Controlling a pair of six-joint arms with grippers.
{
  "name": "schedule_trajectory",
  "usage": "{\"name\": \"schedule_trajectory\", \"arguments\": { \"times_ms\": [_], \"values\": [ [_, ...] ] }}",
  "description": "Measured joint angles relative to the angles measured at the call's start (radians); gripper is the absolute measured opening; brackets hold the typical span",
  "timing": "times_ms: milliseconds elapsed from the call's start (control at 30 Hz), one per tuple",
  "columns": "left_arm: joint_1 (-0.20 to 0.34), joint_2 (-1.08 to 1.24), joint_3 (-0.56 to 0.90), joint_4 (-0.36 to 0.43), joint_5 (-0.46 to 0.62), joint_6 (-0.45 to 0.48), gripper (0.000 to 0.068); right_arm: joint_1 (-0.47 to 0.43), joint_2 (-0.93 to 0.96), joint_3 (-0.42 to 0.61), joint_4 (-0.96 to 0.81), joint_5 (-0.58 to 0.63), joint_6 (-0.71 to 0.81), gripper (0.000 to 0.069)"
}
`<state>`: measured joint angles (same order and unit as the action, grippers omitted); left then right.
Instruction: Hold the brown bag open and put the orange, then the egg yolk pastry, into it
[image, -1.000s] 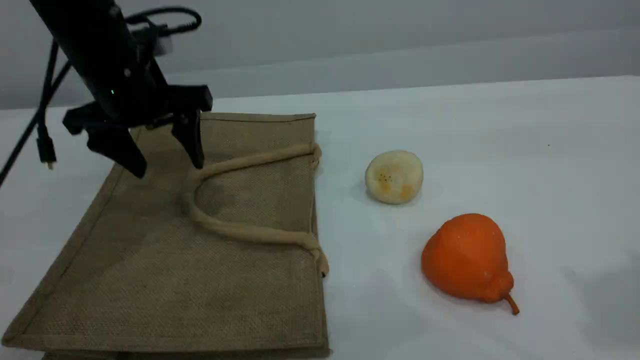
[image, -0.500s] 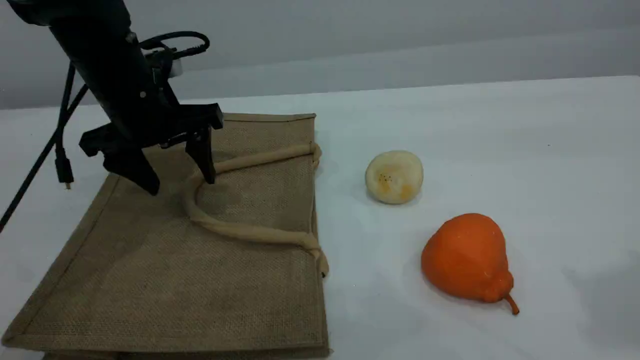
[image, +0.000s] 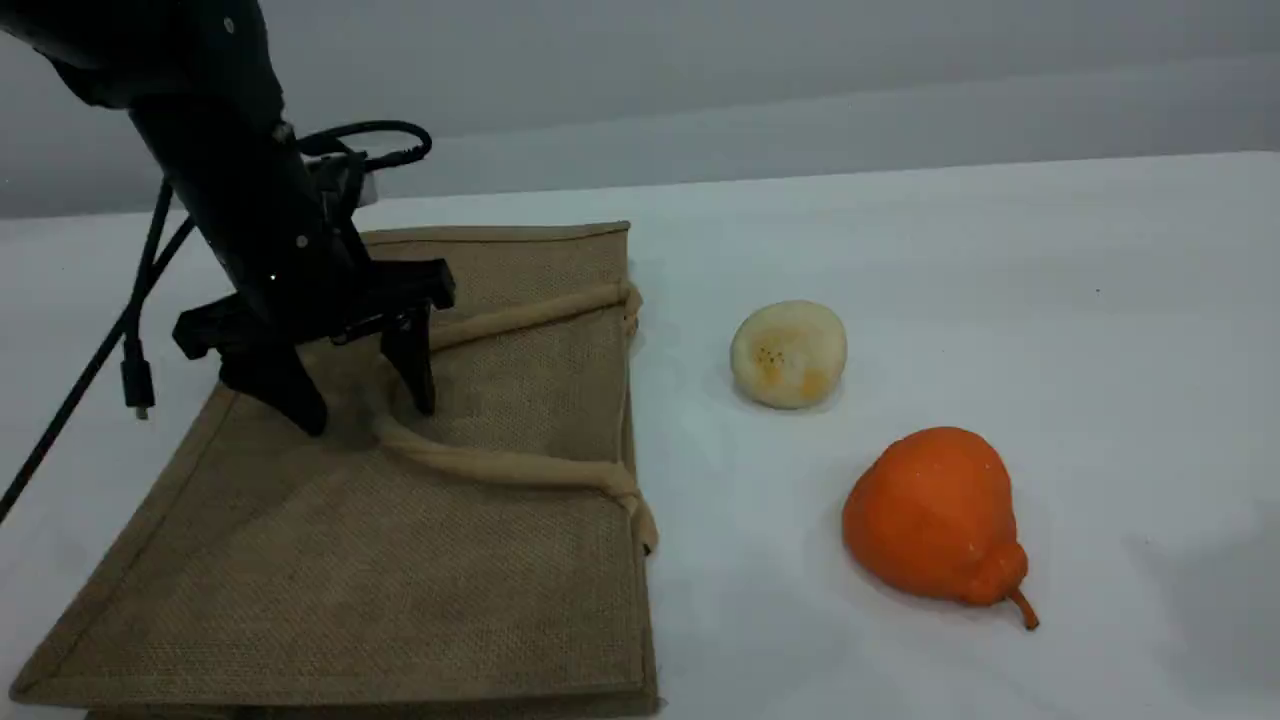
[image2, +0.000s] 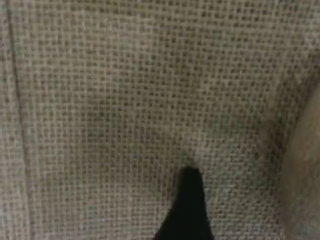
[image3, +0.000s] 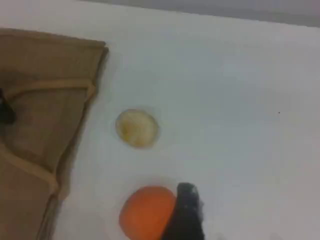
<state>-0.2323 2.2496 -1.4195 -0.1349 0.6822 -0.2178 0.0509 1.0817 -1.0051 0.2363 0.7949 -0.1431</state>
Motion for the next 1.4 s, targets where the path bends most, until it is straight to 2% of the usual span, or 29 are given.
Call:
{"name": "schedule_trajectory", "arguments": {
  "times_ms": [67,167,233,400,433,567,700,1100,1267,1400],
  "values": [
    [0.000,0.001,0.000,0.001,-0.001,0.000,0.0559,0.000,0.000,0.000,0.000,0.000,0.000,0.0563],
    [0.000,0.001,0.000,0.001,-0.013,0.000,0.0474,0.000,0.000,0.000,0.000,0.000,0.000,0.0563],
    [0.000,0.001,0.000,0.001,-0.014,0.000,0.0387,0.000,0.000,0.000,0.000,0.000,0.000,0.0563],
    [0.000,0.001,0.000,-0.005,-0.017,0.050,0.0113,0.000,0.000,0.000,0.000,0.000,0.000,0.0563],
    [0.000,0.001,0.000,-0.007,-0.015,0.064,0.0088,0.000,0.000,0.000,0.000,0.000,0.000,0.0563],
    [0.000,-0.010,-0.014,-0.006,0.017,0.119,0.0087,0.000,0.000,0.000,0.000,-0.003,0.000,0.0563],
    [0.000,-0.046,-0.080,0.003,0.112,0.200,0.0087,0.000,0.000,0.000,0.000,-0.037,0.000,0.0563],
    [0.000,-0.121,-0.438,0.001,0.526,0.328,0.0087,0.000,0.019,0.000,0.008,-0.068,0.001,0.0563],
    [0.000,-0.137,-0.568,-0.008,0.545,0.336,0.0087,0.000,0.064,0.000,0.008,-0.079,0.001,0.0563],
    [-0.001,-0.144,-0.602,-0.046,0.543,0.413,0.0087,0.000,0.101,0.000,0.009,-0.079,0.001,0.0563]
  ]
}}
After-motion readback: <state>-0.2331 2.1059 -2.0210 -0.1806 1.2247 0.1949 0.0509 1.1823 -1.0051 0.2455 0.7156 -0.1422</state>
